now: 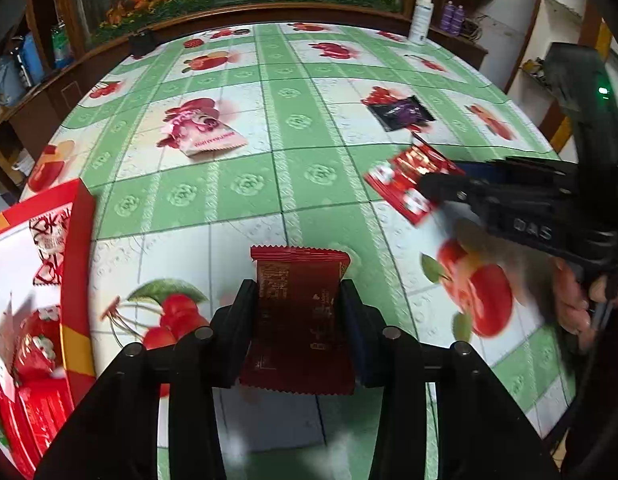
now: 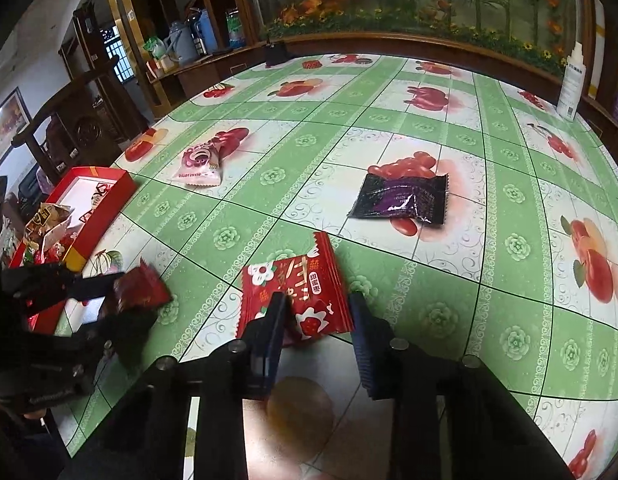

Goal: Organize snacks
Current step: 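Lift the dark red packet with left while right lifts the flower packet, then carry both packets over the tray and open both grippers to drop them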

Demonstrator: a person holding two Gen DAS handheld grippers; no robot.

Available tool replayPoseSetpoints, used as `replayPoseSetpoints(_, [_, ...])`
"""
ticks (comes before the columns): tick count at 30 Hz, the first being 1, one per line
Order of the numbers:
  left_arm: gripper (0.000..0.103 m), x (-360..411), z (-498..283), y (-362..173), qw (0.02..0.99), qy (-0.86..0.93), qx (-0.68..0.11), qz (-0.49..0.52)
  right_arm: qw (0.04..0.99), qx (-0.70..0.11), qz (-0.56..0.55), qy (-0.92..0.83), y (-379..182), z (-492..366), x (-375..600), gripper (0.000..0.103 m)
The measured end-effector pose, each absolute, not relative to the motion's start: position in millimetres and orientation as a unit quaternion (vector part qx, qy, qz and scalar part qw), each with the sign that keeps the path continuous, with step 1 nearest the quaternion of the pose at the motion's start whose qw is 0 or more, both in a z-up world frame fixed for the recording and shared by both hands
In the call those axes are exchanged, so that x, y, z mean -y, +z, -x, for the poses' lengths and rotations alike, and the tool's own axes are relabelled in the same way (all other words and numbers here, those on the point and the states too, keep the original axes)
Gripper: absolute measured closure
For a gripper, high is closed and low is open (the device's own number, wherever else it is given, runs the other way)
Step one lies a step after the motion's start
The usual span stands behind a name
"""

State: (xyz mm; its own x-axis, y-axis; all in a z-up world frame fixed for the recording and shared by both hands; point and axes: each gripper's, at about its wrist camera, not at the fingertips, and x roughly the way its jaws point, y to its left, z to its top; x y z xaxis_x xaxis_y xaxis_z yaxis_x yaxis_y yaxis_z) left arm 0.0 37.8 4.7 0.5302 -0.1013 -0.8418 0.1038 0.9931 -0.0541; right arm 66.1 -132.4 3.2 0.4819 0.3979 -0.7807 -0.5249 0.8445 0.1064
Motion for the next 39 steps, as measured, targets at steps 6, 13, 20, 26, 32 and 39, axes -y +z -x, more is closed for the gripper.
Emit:
replayPoseSetpoints(6, [0.065, -43.2, 18.9, 7.8, 0.868, -0.088, -0.488, 0.032, 0.863, -0.428, 0.066, 0.26, 3.6, -62.5, 135.2, 0.077])
replayPoseSetpoints(13, [0.065, -47.6, 38.9, 11.1, 0.874, -0.092, -0.476, 0.027, 0.872, -0.426, 0.048, 0.236, 4.8, -53.6, 141.0, 0.078])
replayPoseSetpoints(20, [0.064, -55.9, 55.2, 25.0, 0.895, -0.065, -0.442, -0.002, 0.886, -0.406, 0.002, 0.223, 14.8, -24.1, 147.0, 0.079])
replayPoseSetpoints(26, [0.064, -63.9, 62.6, 34.9, 0.909, -0.046, -0.413, -0.019, 0.891, -0.382, -0.058, 0.237, 24.3, -2.4, 151.4, 0.08])
replayPoseSetpoints(32, [0.064, -68.7, 70.8, 41.9, 0.918, -0.038, -0.392, -0.032, 0.896, -0.358, -0.092, 0.247, 30.2, 12.5, 152.5, 0.08])
replayPoseSetpoints(39, [0.064, -82.5, 81.1, 50.9, 0.927, -0.03, -0.372, -0.024, 0.887, -0.365, -0.123, 0.256, 26.2, 14.7, 149.6, 0.08])
